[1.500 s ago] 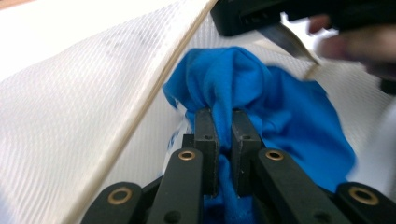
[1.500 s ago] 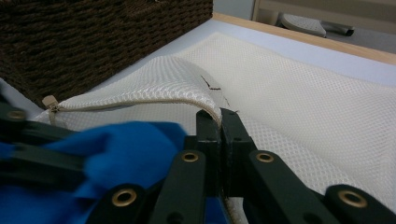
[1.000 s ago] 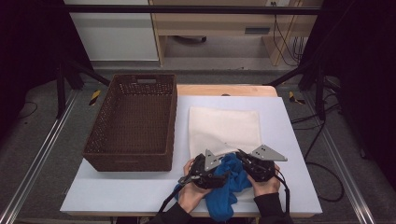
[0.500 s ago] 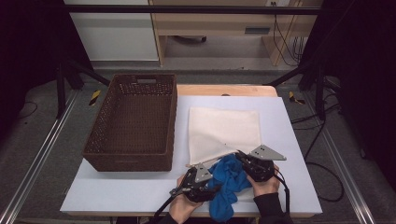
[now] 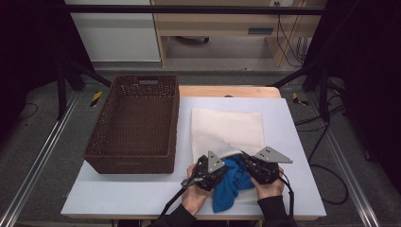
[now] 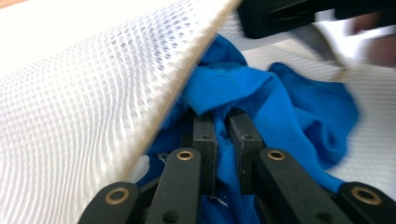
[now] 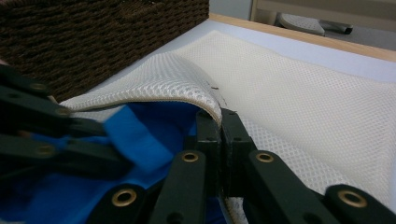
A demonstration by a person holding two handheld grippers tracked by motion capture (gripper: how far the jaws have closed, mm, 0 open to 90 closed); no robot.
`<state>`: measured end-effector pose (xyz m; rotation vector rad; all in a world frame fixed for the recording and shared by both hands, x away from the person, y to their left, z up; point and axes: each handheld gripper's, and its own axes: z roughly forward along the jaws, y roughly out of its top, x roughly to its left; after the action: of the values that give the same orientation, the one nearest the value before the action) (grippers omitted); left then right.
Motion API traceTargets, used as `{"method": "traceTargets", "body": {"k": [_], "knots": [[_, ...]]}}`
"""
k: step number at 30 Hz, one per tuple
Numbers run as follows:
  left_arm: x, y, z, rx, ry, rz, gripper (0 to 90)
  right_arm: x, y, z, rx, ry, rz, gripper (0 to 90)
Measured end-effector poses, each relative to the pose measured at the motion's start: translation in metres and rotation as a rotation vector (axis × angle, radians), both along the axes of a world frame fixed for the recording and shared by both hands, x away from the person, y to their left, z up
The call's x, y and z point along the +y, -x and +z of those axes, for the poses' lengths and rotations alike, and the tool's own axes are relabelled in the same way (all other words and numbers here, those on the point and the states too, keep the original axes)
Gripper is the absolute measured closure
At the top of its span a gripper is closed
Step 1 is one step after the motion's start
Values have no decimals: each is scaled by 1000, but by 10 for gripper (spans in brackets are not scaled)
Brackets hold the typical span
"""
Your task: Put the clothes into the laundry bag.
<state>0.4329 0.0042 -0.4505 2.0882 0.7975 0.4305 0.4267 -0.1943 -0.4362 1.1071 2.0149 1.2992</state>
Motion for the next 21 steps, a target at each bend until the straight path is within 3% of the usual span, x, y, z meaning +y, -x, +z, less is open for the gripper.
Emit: {"method": "traceTargets", "body": {"k": [1,4,6,10,12,16,17,19,21], "knots": [[-2,-5,-5,4,-15,13,815,0,0,0,0,2,4,880],[-2,-15,-21,47,-8,9,764,2,0,-2,6,7,9,880],[0,-14,-24,31,10,4,687,3,-1,-4,11,23,13,880],[7,-4,-12,24,33,3,408,4,-3,-6,20,31,13,880],[15,6,-2,27,61,-13,327,2,-2,-5,16,24,7,880],[29,21,4,8,59,-25,285,0,-2,-5,13,23,1,880],[41,29,2,10,57,-20,271,0,-1,-4,16,19,1,880],[52,34,-5,41,65,-11,270,-1,-1,-4,11,28,5,880],[59,37,-15,48,57,1,284,0,0,-5,12,28,7,880]]}}
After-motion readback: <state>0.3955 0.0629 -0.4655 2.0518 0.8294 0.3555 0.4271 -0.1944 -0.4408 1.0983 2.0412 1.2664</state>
